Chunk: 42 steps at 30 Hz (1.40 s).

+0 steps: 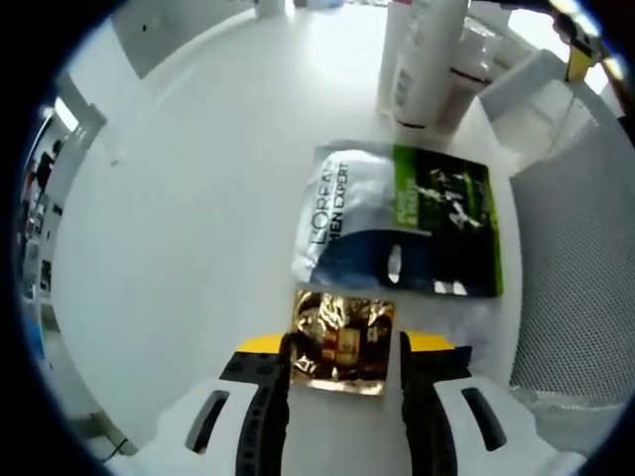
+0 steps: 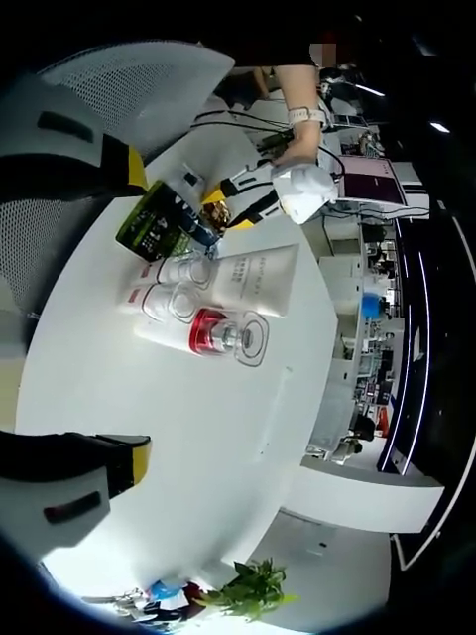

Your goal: Arrange the skincare products in the storage area until every visible bottle or jar stands upright without overlapping.

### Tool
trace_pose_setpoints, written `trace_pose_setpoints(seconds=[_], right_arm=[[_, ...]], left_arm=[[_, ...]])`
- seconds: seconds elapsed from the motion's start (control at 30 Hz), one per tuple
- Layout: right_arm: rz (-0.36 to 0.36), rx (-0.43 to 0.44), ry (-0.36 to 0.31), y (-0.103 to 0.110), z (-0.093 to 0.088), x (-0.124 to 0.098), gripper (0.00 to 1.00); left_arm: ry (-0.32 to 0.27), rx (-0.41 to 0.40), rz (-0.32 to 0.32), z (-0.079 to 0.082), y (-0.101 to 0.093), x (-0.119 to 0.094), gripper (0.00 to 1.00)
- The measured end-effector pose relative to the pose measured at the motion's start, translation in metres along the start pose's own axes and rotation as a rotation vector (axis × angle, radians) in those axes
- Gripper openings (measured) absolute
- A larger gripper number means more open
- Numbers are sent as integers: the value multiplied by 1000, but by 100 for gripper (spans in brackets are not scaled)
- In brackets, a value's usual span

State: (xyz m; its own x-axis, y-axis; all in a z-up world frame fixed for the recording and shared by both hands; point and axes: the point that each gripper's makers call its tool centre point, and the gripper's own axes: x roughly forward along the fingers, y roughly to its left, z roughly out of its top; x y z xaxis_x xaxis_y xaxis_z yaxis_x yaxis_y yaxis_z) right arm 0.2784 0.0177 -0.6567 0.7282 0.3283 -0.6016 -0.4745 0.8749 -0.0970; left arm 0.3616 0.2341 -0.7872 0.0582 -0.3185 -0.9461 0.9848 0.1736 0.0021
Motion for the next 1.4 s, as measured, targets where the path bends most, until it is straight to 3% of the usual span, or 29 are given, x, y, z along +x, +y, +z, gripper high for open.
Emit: trace_pose_setpoints(seconds=[0.6, 0.8, 1.13, 1.4], right_arm=[[11, -13, -2, 2, 3, 2, 99], [11, -19, -8, 1, 7, 3, 99], [16, -37, -25, 0, 13, 3, 99], [9, -53, -32, -3, 16, -2, 99]], left_arm=[[-69, -64, 26, 3, 6, -11, 47], [-121, -120, 43, 8, 6, -23, 50], [-267, -178, 93, 24, 0, -54, 57], [-331, -198, 152, 26, -3, -74, 67]])
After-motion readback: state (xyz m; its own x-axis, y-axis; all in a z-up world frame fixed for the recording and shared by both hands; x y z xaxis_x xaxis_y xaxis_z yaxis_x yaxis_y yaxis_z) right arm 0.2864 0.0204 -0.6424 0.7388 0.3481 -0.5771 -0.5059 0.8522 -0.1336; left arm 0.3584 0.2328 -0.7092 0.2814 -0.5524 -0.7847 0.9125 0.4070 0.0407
